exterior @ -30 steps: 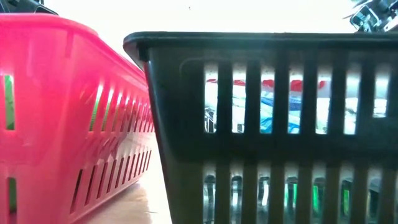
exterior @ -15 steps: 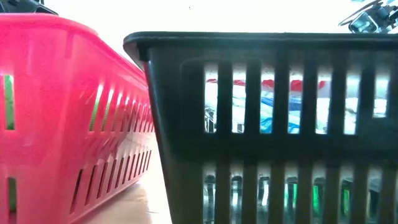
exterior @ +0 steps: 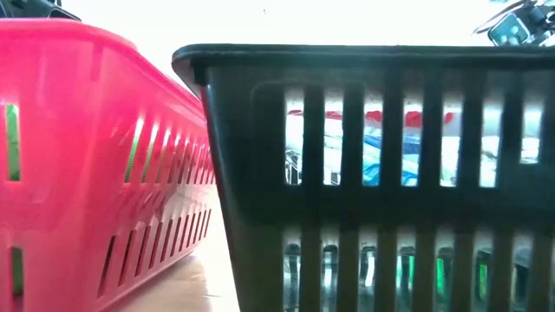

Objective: Pick & Place Travel size toiletries
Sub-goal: Return to Home Position

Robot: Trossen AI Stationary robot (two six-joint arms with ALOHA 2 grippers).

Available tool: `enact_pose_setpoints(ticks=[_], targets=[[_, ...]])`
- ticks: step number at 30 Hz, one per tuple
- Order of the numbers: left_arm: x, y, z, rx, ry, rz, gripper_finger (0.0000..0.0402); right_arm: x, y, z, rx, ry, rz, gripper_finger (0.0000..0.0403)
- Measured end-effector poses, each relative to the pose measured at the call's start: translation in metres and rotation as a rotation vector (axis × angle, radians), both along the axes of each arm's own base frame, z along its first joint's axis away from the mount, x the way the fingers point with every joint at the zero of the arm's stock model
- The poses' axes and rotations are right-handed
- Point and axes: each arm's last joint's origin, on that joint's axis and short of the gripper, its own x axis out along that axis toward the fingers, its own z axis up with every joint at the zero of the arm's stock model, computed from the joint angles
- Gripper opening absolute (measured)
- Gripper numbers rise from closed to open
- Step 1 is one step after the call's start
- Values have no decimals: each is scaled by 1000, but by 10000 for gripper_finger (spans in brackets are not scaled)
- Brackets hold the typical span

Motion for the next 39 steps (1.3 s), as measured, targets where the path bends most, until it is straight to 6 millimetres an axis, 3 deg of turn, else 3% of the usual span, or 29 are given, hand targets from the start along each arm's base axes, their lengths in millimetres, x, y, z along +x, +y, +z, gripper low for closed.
enact_pose_setpoints(ticks=[39], targets=[[0,0,0,0,0,0,12,4,0,-7,-14,-28,-15,2]])
